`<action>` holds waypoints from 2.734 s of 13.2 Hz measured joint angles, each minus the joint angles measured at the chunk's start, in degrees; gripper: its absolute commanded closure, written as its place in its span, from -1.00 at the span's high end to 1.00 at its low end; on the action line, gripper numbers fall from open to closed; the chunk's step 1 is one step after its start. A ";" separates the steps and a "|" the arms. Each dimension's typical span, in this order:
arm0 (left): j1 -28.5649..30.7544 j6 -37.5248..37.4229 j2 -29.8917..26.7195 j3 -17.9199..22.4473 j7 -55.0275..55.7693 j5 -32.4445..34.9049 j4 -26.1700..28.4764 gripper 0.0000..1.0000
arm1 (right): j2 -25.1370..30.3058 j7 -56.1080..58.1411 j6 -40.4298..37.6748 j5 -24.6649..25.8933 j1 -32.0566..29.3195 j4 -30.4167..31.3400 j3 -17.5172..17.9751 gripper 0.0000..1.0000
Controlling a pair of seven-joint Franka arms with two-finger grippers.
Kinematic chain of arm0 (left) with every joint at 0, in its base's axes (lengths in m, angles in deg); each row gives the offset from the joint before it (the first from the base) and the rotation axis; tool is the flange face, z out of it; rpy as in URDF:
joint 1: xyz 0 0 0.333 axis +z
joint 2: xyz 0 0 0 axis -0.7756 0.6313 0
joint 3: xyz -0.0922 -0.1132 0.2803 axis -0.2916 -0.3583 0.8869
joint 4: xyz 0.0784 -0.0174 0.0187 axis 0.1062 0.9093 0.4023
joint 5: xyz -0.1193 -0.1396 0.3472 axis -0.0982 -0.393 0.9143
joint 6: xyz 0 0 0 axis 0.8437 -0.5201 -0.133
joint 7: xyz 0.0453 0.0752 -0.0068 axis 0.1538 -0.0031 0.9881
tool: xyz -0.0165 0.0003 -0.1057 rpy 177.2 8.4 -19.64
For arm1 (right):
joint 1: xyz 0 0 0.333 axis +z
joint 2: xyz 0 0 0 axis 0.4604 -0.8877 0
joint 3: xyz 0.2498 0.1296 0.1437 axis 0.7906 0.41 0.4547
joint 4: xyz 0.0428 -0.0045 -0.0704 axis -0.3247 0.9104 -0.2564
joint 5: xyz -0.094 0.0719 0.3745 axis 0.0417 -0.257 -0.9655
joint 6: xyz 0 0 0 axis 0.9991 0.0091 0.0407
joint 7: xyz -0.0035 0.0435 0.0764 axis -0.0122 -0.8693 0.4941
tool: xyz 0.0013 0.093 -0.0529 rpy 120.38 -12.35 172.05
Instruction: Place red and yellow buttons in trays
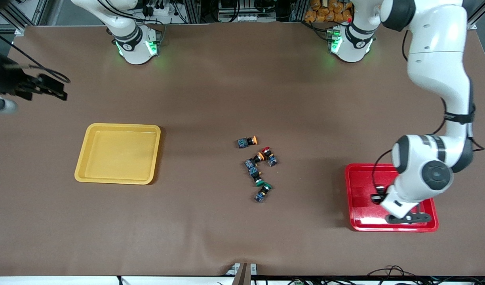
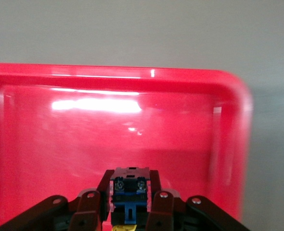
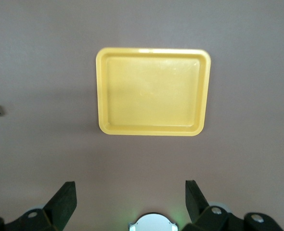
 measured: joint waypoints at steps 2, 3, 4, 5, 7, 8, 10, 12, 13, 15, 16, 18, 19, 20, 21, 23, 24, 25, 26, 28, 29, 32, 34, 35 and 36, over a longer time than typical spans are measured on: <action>2.52 0.29 0.55 -0.06 -3.68 0.00 0.11 -1.00 | -5.43 0.42 0.59 0.02 0.79 0.07 0.30 1.00; 3.38 0.60 1.09 -0.08 -5.17 0.00 0.15 -1.00 | -7.31 0.42 1.00 -0.03 1.65 0.01 0.43 1.00; 4.20 1.01 1.80 -0.07 -6.81 0.00 0.19 -1.00 | -8.52 0.41 1.31 -0.09 2.87 -0.09 0.55 1.00; 5.02 1.67 2.46 -0.07 -8.42 0.00 0.20 -1.00 | -9.26 -0.13 1.87 -0.14 4.51 -0.15 0.62 1.00; 6.74 2.66 3.46 -0.07 -11.83 0.00 0.24 -1.00 | -10.23 -7.46 3.58 -0.81 8.43 -0.19 0.72 1.00; 7.40 2.92 3.77 -0.07 -13.47 0.00 0.25 -1.00 | -10.93 -14.04 4.82 -2.39 10.50 -0.18 0.77 1.00; 8.19 3.81 4.16 -0.07 -15.20 0.00 0.38 -0.26 | -12.91 -27.53 8.56 -5.73 14.73 -0.15 0.87 1.00; 8.31 4.69 4.28 -0.10 -15.65 0.00 0.61 0.68 | -15.35 -39.74 13.15 -9.50 18.18 -0.13 0.91 1.00; 8.26 4.84 4.26 -0.17 -15.68 0.00 0.61 0.97 | -16.60 -45.55 15.84 -11.30 19.53 -0.12 0.93 1.00; 8.02 5.27 4.18 -0.42 -15.69 0.01 0.49 1.00 | -19.35 -56.39 21.66 -12.47 23.11 -0.06 0.99 1.00; 7.86 5.39 4.14 -0.48 -15.69 0.01 0.27 1.00 | -20.88 -62.07 25.10 -12.48 25.50 -0.01 1.00 1.00; 7.54 5.48 3.88 -0.58 -15.69 0.01 -0.09 1.00 | -24.05 -70.70 31.16 -12.52 29.59 0.04 0.98 1.00; 7.42 5.49 3.68 -0.62 -15.69 0.01 -0.16 1.00 | -25.47 -74.26 33.57 -12.57 30.89 0.05 0.96 1.00; 7.37 5.49 3.50 -0.65 -15.68 0.01 -0.18 1.00 | -26.72 -77.82 35.73 -12.62 31.76 0.04 0.95 1.00; 7.36 5.49 3.38 -0.66 -15.66 0.01 -0.19 1.00 | -27.91 -81.02 37.64 -12.66 32.51 0.05 0.94 1.00; 7.13 5.56 2.91 -0.80 -15.63 0.01 -0.24 1.00 | -30.44 -86.84 41.32 -12.70 34.30 0.06 0.94 1.00; 6.86 5.55 2.48 -0.88 -15.60 0.01 -0.24 1.00 | -31.67 -89.00 42.89 -12.69 35.38 0.11 0.92 1.00; 6.61 5.55 2.04 -0.96 -15.59 0.01 -0.23 1.00 | -33.01 -91.20 44.47 -12.68 36.72 0.21 0.89 1.00; 6.44 5.54 1.70 -0.98 -15.57 0.01 -0.20 1.00 | -34.17 -92.90 46.07 -12.65 37.87 0.44 0.81 1.00; 6.40 5.52 1.15 -1.01 -15.56 0.01 -0.05 1.00 | -35.95 -93.84 48.67 -12.64 39.28 1.50 0.63 1.00; 6.42 5.51 0.89 -1.17 -15.56 0.01 0.03 1.00 | -36.88 -93.88 49.75 -12.44 39.96 2.05 0.54 1.00; 6.35 5.39 -0.26 -2.44 -14.29 0.01 0.21 1.00 | -39.18 -94.51 52.53 -11.98 41.87 3.14 -0.27 1.00; 6.15 4.08 -1.25 -2.81 -13.31 0.01 0.33 1.00 | -40.46 -95.48 55.62 -11.50 42.73 3.47 -0.46 0.20; 5.89 2.97 -1.86 -2.97 -12.52 0.01 0.51 1.00 | -41.08 -95.86 56.47 -11.18 43.00 3.49 -0.62 -0.56; 5.38 2.04 -2.39 -3.06 -11.26 0.01 0.75 1.00 | -41.52 -95.95 56.90 -10.69 43.09 3.49 -0.73 -0.98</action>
